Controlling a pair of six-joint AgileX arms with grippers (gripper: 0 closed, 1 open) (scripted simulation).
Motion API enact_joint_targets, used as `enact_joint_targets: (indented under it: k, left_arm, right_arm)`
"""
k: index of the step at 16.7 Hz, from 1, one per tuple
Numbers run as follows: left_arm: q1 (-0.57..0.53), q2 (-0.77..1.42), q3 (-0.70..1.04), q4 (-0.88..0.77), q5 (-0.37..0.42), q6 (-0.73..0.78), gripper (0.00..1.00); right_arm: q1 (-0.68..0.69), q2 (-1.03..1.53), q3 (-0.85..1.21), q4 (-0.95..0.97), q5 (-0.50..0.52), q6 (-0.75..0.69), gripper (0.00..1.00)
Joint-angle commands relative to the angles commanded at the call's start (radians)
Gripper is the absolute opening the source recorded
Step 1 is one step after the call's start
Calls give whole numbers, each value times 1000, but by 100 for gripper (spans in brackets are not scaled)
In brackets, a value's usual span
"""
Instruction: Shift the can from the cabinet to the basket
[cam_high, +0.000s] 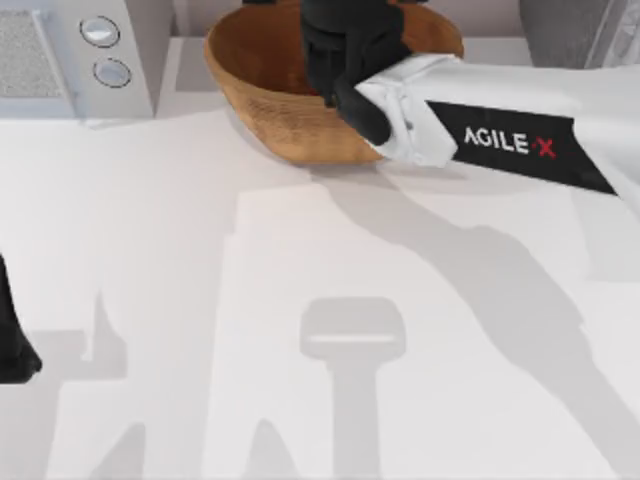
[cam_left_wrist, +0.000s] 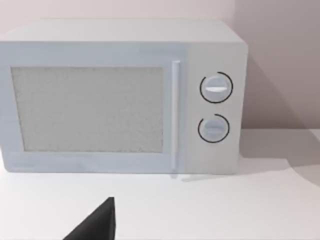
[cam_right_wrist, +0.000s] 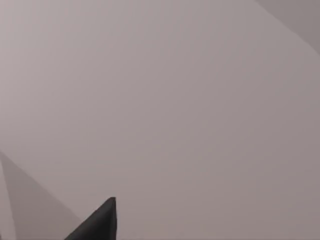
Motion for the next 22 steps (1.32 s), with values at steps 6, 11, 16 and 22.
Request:
enact_joint_targets:
  k: [6,11,16,22]
  left_arm:
    - [0,0,0,0,0,0,100]
    - [0,0,0,0,0,0,100]
    - [0,0,0,0,0,0,100]
    - [0,0,0,0,0,0,100]
  right_arm:
    - [-47,-155,-145,-21,-84,4,100]
    - [-167,-566,-483,-93,-247,11,100]
    - [-326,-1129,-905,-209,-416,13,100]
    - [-511,-1779,-1390,-369,-572,4,100]
